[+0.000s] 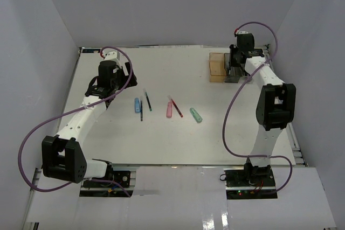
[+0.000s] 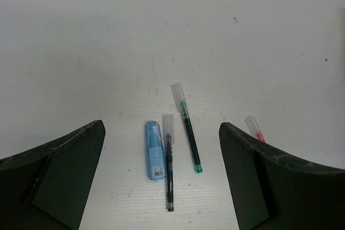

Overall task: Sort the stationery into containers
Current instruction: Place the pen in the storage box, then pick up the pen from the center of the board.

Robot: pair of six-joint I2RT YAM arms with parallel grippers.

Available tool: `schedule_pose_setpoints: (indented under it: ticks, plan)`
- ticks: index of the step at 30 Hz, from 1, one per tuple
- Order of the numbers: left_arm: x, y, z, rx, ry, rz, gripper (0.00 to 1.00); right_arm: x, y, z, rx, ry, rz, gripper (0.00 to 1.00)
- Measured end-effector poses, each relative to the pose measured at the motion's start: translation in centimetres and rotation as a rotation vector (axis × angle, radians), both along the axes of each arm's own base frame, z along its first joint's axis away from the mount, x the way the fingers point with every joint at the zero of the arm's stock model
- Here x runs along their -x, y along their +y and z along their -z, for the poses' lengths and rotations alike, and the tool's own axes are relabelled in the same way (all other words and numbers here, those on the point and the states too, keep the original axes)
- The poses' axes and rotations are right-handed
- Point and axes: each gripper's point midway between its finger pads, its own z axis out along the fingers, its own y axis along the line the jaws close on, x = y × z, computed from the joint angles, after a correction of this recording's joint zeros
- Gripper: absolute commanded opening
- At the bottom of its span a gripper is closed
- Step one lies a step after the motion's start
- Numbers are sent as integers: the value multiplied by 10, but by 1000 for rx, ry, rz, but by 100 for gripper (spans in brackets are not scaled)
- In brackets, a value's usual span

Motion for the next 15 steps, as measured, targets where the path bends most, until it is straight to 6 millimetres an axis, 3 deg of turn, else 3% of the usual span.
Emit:
schedule_pose_setpoints:
  ticks: [4,7,10,15]
  plan:
    - [0,0,0,0,0,0,98,26,22,-42,-11,-73,-50,40]
    - [0,1,0,1,0,-3,98,57,64,-55,-26,-95,-146,41]
    - [0,2,0,1,0,-5,98,90,117,-44,-47,-73,-264,42]
    - [0,2,0,0,0,-6,98,156,193,12,-74,48,-453,42]
